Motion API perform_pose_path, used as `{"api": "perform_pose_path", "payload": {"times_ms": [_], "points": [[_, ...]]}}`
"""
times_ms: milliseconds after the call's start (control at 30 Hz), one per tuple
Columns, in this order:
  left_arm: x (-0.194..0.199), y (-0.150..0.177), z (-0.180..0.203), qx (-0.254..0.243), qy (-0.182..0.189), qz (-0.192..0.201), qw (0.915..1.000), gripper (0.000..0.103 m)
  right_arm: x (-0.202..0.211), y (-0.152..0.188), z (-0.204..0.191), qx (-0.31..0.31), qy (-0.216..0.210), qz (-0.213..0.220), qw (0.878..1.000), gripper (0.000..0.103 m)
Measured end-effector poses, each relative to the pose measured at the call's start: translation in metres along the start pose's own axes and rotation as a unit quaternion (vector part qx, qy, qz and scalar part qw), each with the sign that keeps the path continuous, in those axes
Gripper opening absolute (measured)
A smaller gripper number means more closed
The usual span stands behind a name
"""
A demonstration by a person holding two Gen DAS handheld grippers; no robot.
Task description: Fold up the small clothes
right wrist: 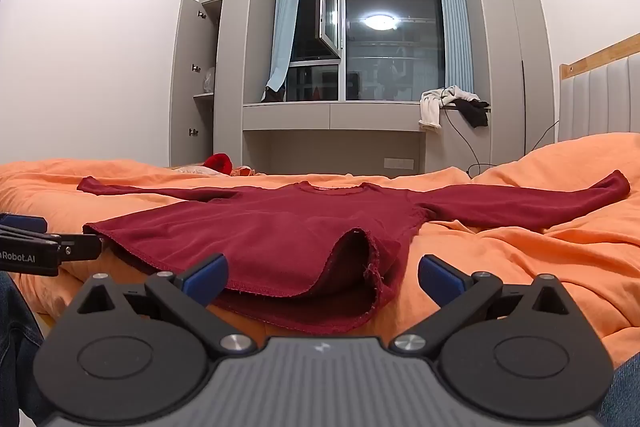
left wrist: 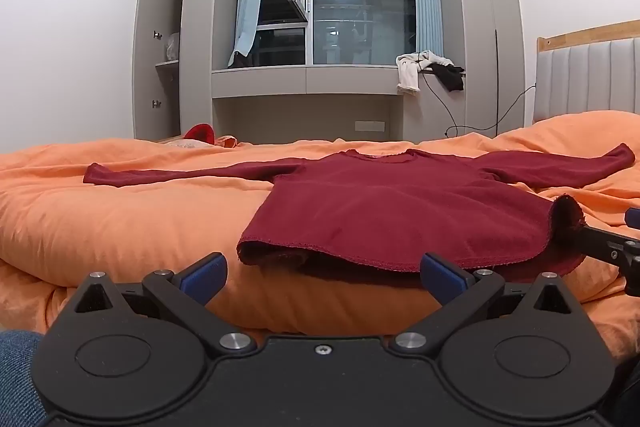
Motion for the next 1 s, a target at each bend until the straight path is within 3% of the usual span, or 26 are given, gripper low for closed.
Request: {"api": "perform_pose_path", "payload": {"times_ms": [1000], "points": [[-0.0009, 0.0014, 0.0000, -0.003, -0.003, -0.005, 1.0000, 0.102, -0.0028, 0.0019, -0.0009, 0.000, 0.000, -0.003, 1.000, 0.103]]}}
Point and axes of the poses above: each gripper's, at about its wrist camera, not at the fingertips, and x roughly against the way its jaws point, z to its right, y to its underside, the point moved 5 cm from there along -x, roughly the way its jaws point, and after that the axes turned 8 degrees about z, right-handed, at the moved point
